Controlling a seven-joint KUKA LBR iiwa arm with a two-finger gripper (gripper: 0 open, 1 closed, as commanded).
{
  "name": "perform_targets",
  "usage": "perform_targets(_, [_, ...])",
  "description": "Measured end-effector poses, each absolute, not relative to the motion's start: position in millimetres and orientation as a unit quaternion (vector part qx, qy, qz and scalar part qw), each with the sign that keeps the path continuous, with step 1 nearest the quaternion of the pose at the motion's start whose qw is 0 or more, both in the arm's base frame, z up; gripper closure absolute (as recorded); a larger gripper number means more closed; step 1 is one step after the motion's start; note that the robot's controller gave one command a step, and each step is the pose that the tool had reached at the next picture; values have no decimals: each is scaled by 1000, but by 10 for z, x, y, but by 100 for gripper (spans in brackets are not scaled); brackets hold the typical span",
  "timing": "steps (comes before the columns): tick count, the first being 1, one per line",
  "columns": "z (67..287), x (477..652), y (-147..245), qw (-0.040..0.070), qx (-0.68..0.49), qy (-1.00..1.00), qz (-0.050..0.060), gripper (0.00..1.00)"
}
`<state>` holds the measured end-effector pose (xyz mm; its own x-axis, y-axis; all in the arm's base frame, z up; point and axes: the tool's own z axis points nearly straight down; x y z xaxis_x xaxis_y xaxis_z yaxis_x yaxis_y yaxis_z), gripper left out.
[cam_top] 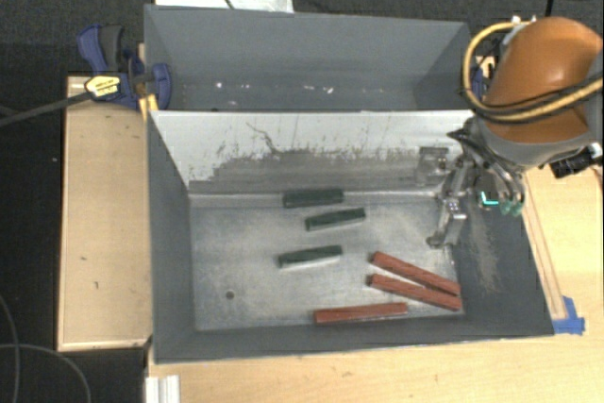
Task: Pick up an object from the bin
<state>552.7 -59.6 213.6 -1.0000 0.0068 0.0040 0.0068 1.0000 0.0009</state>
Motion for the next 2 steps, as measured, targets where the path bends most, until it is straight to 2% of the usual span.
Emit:
perform_targets(1, [2174, 5543, -595, -2, -2, -1000, 0, 0])
perform_targets(2, [1555, 5236, -558, -3, -35, -999, 0, 0])
